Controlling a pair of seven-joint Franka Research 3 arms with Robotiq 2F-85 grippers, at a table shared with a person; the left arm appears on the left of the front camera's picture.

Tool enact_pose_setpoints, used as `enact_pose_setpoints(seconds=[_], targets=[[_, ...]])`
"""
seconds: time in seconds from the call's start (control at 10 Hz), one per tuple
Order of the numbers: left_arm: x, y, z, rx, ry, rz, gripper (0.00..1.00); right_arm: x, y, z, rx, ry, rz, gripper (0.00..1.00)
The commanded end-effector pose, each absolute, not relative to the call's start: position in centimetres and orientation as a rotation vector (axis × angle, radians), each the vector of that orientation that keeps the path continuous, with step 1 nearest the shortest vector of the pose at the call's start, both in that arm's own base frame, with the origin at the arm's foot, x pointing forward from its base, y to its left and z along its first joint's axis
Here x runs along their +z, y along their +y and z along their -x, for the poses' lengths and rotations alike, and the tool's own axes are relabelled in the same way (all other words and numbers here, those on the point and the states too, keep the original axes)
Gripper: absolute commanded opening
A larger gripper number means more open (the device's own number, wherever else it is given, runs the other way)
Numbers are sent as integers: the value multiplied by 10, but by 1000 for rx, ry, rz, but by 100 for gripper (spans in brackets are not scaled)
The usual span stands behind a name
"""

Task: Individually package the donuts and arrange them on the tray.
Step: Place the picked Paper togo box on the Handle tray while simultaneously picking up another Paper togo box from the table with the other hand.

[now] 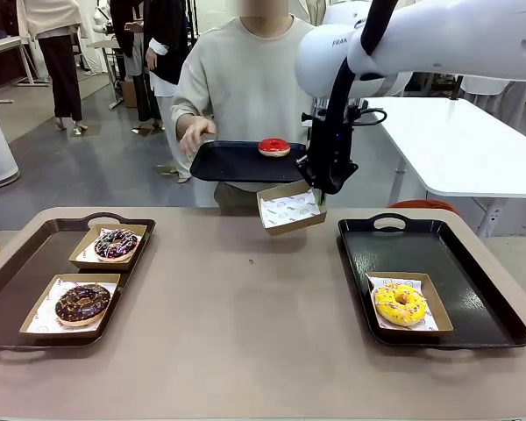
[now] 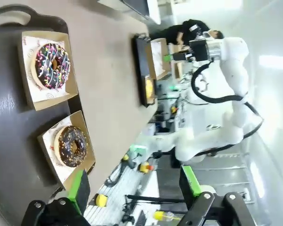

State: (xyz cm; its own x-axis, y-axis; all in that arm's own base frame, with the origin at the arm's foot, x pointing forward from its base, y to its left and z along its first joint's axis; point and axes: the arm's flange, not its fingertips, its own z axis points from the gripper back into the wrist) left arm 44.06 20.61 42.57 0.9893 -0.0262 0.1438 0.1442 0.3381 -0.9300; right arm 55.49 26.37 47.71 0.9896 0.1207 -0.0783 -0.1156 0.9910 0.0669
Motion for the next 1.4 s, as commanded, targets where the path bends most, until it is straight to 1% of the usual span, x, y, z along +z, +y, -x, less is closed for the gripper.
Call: enact_pose_setpoints(seconds=[0.0, 0.2, 0.3, 0.6, 0.8, 1.1, 1.3], targets=[[410, 234, -447, -7, -163, 1321, 100, 480, 268, -568, 158, 131, -114, 0], [393, 265, -437, 104, -174, 1368, 100, 482, 269, -571, 158, 129, -148, 0], [390, 277, -432, 124, -173, 1381, 100, 481, 269, -572, 156, 136, -153, 0], [390, 293, -418, 127, -176, 1372, 100, 480, 269, -572, 117, 131, -153, 0], [389, 294, -417, 103, -167, 1346, 100, 479, 266, -570, 102, 127, -156, 0], [384, 292, -417, 115, -189, 1361, 100, 478, 261, -566, 72, 119, -150, 0], [384, 292, -417, 115, -189, 1361, 100, 479, 264, -571, 114, 119, -132, 0]])
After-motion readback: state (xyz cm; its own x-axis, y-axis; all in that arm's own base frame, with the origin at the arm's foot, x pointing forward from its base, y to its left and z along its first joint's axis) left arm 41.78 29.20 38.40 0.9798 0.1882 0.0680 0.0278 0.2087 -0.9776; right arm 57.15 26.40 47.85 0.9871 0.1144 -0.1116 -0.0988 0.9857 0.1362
